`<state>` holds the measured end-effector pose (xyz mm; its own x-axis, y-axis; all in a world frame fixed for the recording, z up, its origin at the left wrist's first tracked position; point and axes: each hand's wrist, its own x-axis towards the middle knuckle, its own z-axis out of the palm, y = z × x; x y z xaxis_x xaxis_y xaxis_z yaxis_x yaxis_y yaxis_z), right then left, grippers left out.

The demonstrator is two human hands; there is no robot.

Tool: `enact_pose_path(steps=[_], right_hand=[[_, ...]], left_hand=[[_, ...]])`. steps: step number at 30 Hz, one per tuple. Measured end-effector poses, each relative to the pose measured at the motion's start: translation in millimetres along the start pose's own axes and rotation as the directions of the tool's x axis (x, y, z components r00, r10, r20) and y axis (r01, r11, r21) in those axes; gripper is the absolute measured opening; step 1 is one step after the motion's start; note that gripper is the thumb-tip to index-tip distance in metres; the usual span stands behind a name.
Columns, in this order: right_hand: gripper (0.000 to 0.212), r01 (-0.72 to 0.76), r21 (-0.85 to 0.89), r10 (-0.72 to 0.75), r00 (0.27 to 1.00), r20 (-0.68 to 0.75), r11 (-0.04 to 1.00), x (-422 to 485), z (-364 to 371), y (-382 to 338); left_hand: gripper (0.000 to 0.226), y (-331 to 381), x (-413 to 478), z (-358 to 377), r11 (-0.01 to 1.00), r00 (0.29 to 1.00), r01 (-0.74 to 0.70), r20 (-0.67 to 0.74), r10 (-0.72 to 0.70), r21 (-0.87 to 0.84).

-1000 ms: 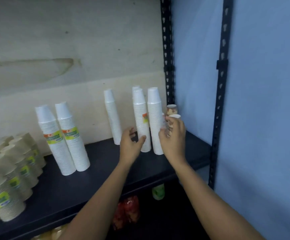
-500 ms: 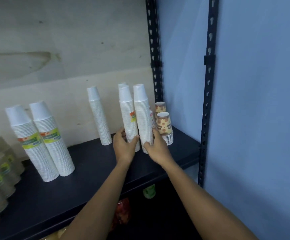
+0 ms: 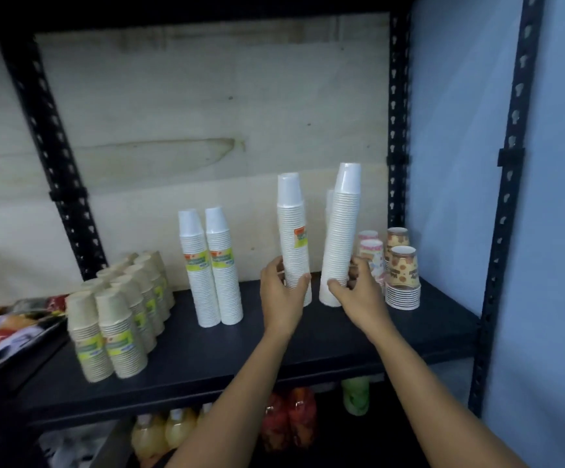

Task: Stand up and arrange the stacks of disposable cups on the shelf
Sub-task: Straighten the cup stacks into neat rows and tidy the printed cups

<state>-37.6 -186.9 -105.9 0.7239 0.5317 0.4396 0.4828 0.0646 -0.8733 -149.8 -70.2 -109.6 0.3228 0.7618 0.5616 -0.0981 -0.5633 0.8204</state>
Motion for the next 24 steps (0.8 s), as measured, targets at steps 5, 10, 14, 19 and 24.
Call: enact_pose_path(steps=[5, 10, 14, 19, 24], right_hand=[[0.057, 0.030, 0.058, -0.035, 0.995, 0.089, 0.998, -25.3, 62.6, -14.3], [0.059, 0.037, 0.083, -0.052, 0.981, 0.189, 0.996, -54.1, 128.4, -13.5], [0.058, 0.066, 0.052, -0.075, 0.977, 0.201, 0.997, -61.3, 159.6, -10.3], [0.056, 0.078, -0.004, -0.076, 0.980, 0.184, 0.997, -63.4, 174.2, -8.1], [0.057, 0.101, -0.035, -0.093, 0.979, 0.182, 0.994, -59.4, 180.7, -4.5]], left_hand=[[0.058, -8.1, -21.1, -71.9, 0.999, 0.989, 0.022, -0.145, -0.028, -0.043], [0.057, -29.4, -20.0, -127.4, 0.998, 0.978, 0.058, -0.204, -0.048, 0.040], [0.052, -51.1, -6.3, -165.1, 0.986, 0.990, 0.073, -0.131, -0.053, 0.150], [0.057, -65.7, -3.9, -179.5, 0.983, 0.998, 0.050, -0.057, -0.041, 0.177], [0.062, -79.8, -7.1, -180.8, 0.984, 0.999, 0.040, 0.013, -0.043, 0.176]])
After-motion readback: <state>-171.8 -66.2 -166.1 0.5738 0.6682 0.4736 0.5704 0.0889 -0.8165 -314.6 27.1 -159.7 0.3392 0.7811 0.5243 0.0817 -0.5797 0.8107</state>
